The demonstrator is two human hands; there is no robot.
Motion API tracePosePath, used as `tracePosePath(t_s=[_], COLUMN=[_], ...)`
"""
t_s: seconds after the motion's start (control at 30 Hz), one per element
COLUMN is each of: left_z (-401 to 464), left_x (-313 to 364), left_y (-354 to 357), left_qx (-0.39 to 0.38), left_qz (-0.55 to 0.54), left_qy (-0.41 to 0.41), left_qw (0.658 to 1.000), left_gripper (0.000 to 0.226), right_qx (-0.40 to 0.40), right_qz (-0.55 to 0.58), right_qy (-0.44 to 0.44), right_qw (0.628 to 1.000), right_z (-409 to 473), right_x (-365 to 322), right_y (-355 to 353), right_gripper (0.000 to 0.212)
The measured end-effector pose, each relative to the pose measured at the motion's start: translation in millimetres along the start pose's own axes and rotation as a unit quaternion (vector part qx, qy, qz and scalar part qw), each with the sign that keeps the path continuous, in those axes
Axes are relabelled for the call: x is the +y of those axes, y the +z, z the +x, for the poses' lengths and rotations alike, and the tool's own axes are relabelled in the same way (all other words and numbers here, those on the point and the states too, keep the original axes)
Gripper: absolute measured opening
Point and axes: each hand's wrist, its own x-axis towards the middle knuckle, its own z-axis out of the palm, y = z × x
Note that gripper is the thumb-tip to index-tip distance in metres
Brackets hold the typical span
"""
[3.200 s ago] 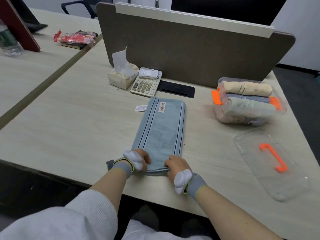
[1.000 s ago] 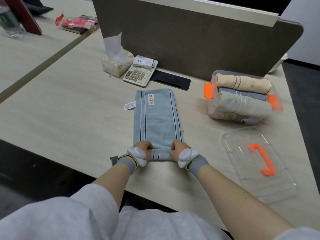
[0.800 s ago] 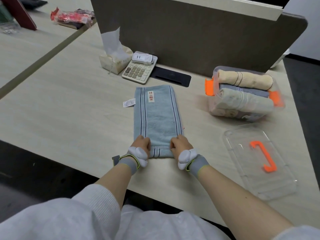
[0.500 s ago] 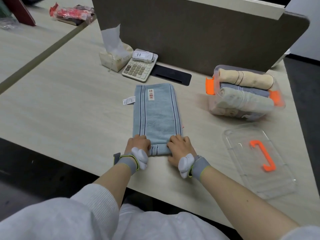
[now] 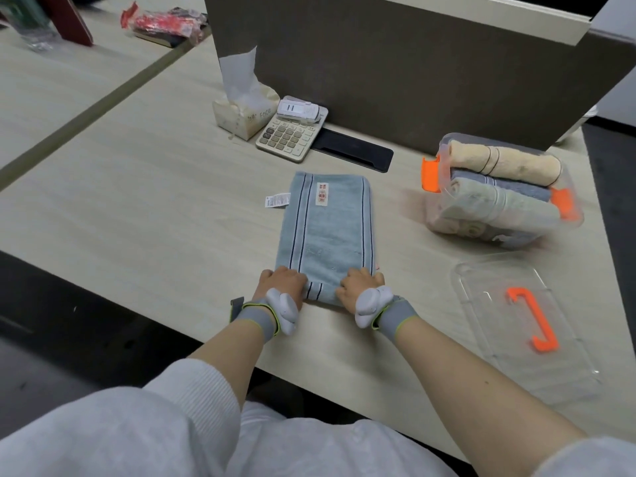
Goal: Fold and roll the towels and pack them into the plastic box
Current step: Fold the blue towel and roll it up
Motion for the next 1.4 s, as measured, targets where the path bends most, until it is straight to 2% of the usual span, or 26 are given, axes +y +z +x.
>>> tracePosePath(t_s=[0.1, 0.2, 0.3, 0.37, 0.43, 0.53, 0.6, 0.67, 0.77, 0.83, 0.9, 0.93, 0.97, 1.0, 1.07, 1.13, 1.17, 1.27, 1.33, 1.4], left_z=[4.2, 7.3, 8.4, 6.8, 6.2, 7.9, 8.7, 6.4, 1.5, -0.3, 0.9, 2.1, 4.0, 5.7, 7.3, 7.2, 6.8, 2.8, -1.5, -3.4], left_x=[-0.3, -1.3, 0.0, 0.3, -0.2, -3.1, -2.6, 1.9, 3.9, 1.5, 0.8, 0.8, 0.7, -0.1, -2.8, -3.8, -3.3, -0.6, -1.5, -4.4], left_y=[-1.4, -6.2, -9.2, -10.6, -12.4, -13.7, -13.7, -15.0, -13.4, -12.3, -15.3, -17.8, -20.9, -23.7, -29.1, -32.5, -33.2, -31.8, -26.8, -19.2], left_qx=[-0.031, -0.051, -0.019, 0.012, 0.027, 0.036, 0.042, 0.06, 0.076, 0.05, 0.012, -0.002, -0.014, -0.028, -0.062, -0.085, -0.082, 0.002, 0.066, 0.065], left_qz=[-0.044, -0.158, -0.188, -0.146, -0.093, -0.051, -0.032, -0.027, -0.044, -0.033, -0.03, -0.037, -0.049, -0.062, -0.077, -0.083, -0.091, -0.124, -0.071, 0.004], left_qy=[-0.03, -0.062, -0.069, -0.071, -0.061, -0.043, -0.025, -0.006, 0.004, 0.017, 0.013, 0.006, -0.004, -0.012, -0.027, -0.043, -0.048, -0.045, -0.008, 0.026], left_qw=[0.998, 0.984, 0.98, 0.987, 0.993, 0.997, 0.998, 0.998, 0.996, 0.998, 0.999, 0.999, 0.999, 0.998, 0.995, 0.992, 0.991, 0.991, 0.995, 0.998], left_gripper=[0.008, 0.034, 0.018, 0.016, 0.019, 0.025, 0.023, 0.02, 0.026, 0.029, 0.032, 0.03, 0.028, 0.027, 0.029, 0.032, 0.032, 0.028, 0.03, 0.041], right_qx=[0.01, 0.045, 0.072, 0.163, 0.212, 0.198, 0.227, 0.148, 0.018, -0.04, -0.074, -0.044, 0.051, 0.164, 0.23, 0.209, 0.163, 0.032, -0.033, -0.055], right_qz=[0.128, 0.175, 0.099, -0.003, -0.058, -0.071, -0.104, -0.075, 0.021, 0.079, 0.113, 0.116, 0.073, 0.003, -0.036, -0.01, 0.024, 0.104, 0.141, 0.135], right_qy=[0.038, 0.046, 0.03, -0.032, -0.061, -0.077, -0.095, -0.091, -0.039, -0.004, 0.01, -0.007, -0.042, -0.096, -0.147, -0.173, -0.162, -0.09, -0.053, -0.032], right_qw=[0.991, 0.983, 0.992, 0.986, 0.974, 0.975, 0.964, 0.982, 0.999, 0.996, 0.991, 0.992, 0.995, 0.982, 0.961, 0.962, 0.973, 0.99, 0.988, 0.989], right_z=[1.4, 2.3, 3.0, 2.7, -2.6, -8.0, -11.7, -5.8, 7.5, 14.9, 20.3, 19.2, 15.9, 12.9, 5.3, 3.2, 3.0, 18.3, 25.5, 29.4], right_x=[2.6, 7.6, 9.0, 2.7, -4.3, -5.2, -4.7, -4.6, -4.8, -3.7, -0.5, -1.0, -3.0, -6.3, -12.3, -13.9, -14.6, -12.9, -14.8, -15.7], right_y=[2.5, 9.3, 8.6, 8.1, 9.1, 20.7, 19.3, 9.9, -7.5, -17.1, -19.0, -17.8, -12.8, -5.7, 3.9, 18.0, 18.3, -1.7, -18.1, -25.2], right_gripper=[0.017, 0.017, 0.012, 0.016, 0.011, 0.022, 0.015, 0.02, 0.025, 0.035, 0.032, 0.023, 0.019, 0.024, 0.029, 0.023, 0.021, 0.025, 0.016, 0.031])
